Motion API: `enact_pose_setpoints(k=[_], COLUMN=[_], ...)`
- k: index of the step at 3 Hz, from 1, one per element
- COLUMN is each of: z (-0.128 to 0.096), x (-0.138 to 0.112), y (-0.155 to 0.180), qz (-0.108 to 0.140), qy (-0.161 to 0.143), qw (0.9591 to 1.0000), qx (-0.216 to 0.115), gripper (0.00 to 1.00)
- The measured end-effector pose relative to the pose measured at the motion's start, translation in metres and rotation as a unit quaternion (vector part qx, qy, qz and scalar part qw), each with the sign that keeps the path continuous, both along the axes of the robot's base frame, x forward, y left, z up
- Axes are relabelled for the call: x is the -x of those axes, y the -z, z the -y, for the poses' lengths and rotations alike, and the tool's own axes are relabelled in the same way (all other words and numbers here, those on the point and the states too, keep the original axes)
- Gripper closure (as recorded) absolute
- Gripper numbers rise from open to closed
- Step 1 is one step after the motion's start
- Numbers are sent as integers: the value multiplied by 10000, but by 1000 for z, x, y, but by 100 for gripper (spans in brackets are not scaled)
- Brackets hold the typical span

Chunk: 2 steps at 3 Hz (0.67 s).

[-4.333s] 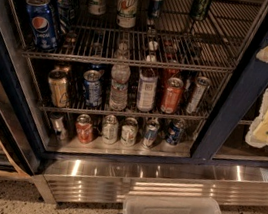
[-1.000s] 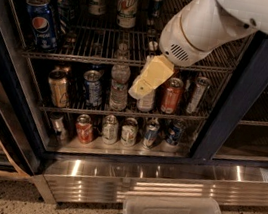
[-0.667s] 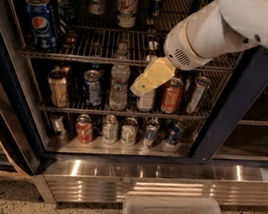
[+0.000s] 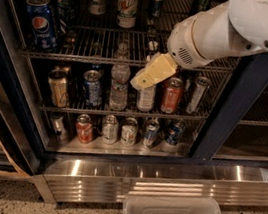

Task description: Pick 7up can from top shelf of fridge

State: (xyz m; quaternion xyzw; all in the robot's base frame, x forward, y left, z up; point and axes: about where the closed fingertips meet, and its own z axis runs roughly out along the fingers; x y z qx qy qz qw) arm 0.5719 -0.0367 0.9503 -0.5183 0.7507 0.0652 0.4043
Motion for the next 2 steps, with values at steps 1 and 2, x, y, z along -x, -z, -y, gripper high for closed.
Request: enact_pose_setpoints(k=[1,2], z=[-6,-17], x=[-10,-47], y=[1,-4], qz=[184,646], qy=[79,156], qw=[9996,9955], qx=[-212,-681], gripper=[0,0])
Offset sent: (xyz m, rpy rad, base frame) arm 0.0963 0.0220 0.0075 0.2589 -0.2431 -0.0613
